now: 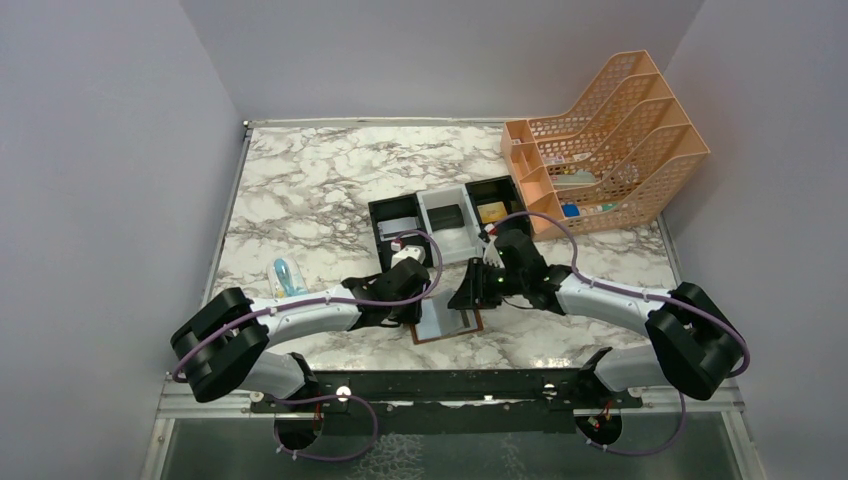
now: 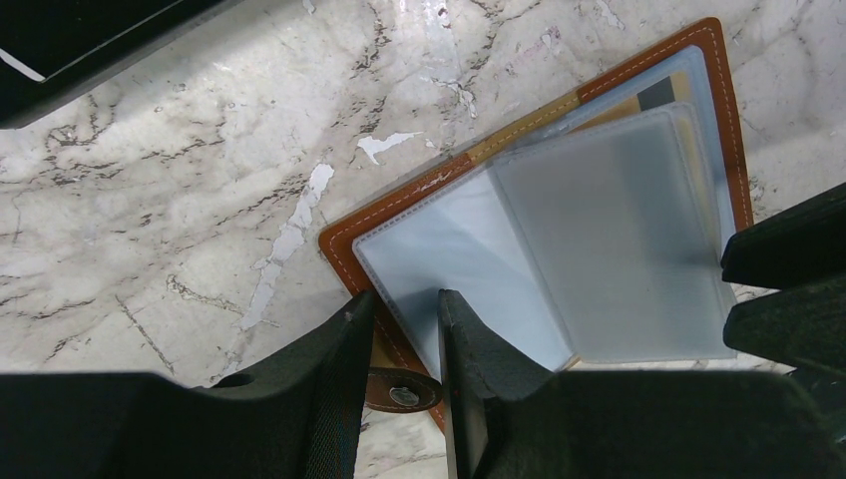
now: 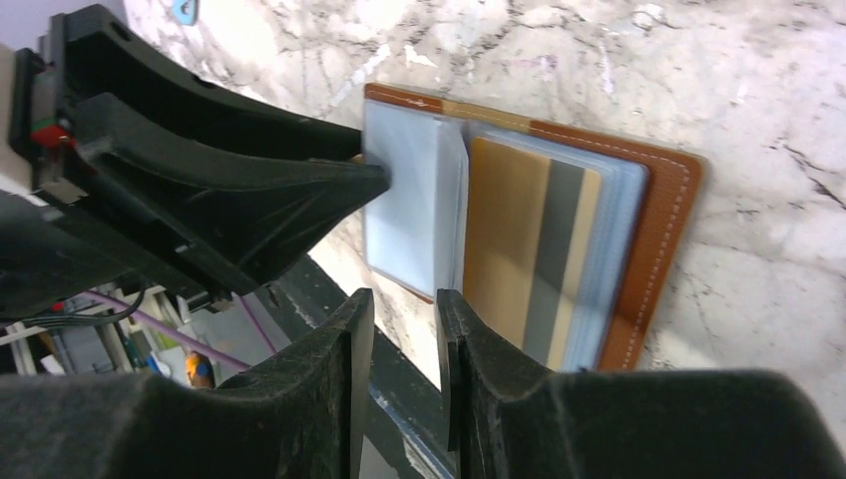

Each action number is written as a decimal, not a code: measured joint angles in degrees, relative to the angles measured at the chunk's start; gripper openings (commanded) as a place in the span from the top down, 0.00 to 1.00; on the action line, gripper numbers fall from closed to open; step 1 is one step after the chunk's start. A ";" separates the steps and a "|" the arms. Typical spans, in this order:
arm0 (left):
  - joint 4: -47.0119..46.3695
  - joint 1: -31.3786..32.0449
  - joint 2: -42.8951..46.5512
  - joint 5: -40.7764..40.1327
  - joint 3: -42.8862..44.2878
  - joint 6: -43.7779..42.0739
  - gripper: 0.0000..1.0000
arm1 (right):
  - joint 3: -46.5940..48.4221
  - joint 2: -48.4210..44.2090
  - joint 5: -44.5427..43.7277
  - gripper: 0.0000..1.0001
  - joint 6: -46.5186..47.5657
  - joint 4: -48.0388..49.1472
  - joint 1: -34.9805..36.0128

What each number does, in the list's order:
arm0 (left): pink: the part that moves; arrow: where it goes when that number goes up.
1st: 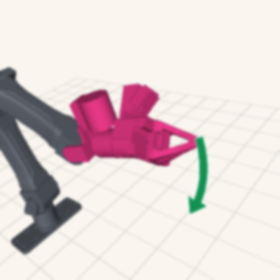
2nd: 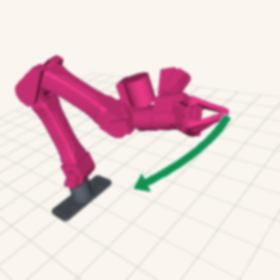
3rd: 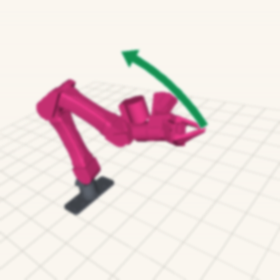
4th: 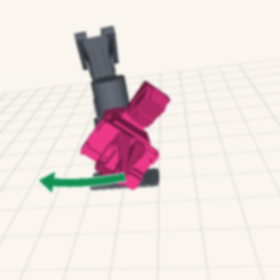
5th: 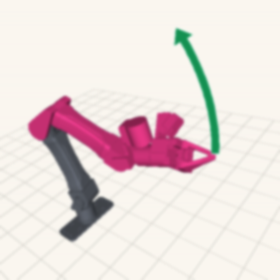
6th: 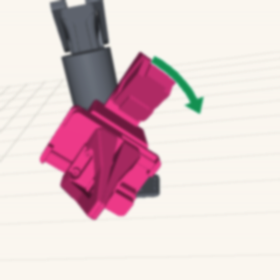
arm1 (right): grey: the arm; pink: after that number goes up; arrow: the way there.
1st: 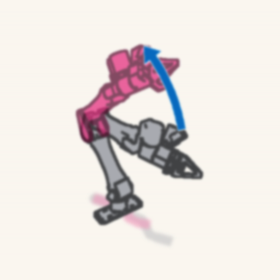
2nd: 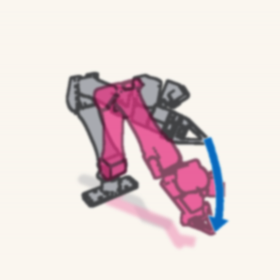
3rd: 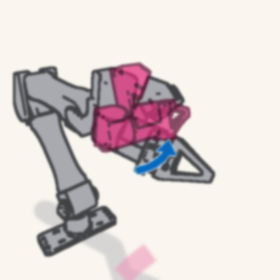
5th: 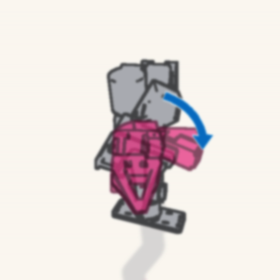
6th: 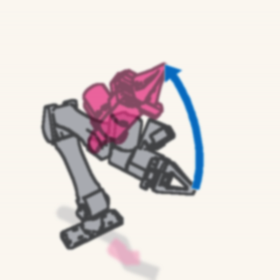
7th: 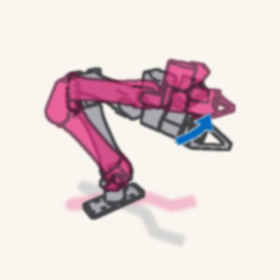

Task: Take the credit cards out of the card holder

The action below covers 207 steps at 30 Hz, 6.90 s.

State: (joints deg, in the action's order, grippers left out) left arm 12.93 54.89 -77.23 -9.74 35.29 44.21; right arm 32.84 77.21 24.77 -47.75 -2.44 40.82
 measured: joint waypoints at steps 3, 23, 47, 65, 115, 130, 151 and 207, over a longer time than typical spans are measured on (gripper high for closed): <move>0.00 -0.02 0.15 0.00 0.00 0.00 0.68 | 0.00 0.00 1.53 0.71 -0.48 1.60 0.00; 0.39 0.00 0.37 0.00 0.61 -0.02 0.68 | 0.02 5.60 13.11 0.70 -1.53 10.58 0.00; 0.83 -0.02 1.20 0.09 0.61 0.00 0.68 | 4.48 7.04 -4.11 0.57 6.08 -6.34 0.00; -0.11 -0.02 -0.39 1.84 0.61 -0.20 0.72 | 3.76 7.61 3.85 0.60 3.85 0.55 0.00; -1.57 -0.02 5.60 -0.63 -4.09 3.08 0.48 | 4.00 -0.50 -11.13 0.56 3.06 -9.88 1.99; -0.90 -0.02 4.83 0.20 -2.93 1.88 0.56 | 3.45 2.19 -9.29 0.60 3.30 -9.38 1.99; -0.44 -0.07 3.63 0.52 -2.95 0.68 0.73 | 3.10 5.81 -5.03 0.60 2.47 -4.90 1.97; 2.12 -0.02 10.73 0.20 -2.95 3.02 0.60 | 2.47 9.27 11.74 0.59 -2.60 12.46 1.99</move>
State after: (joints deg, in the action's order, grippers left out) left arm 15.05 54.87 -66.50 -9.54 32.34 47.22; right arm 35.31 86.48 36.51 -50.35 10.02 42.81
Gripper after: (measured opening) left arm 0.380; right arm 0.411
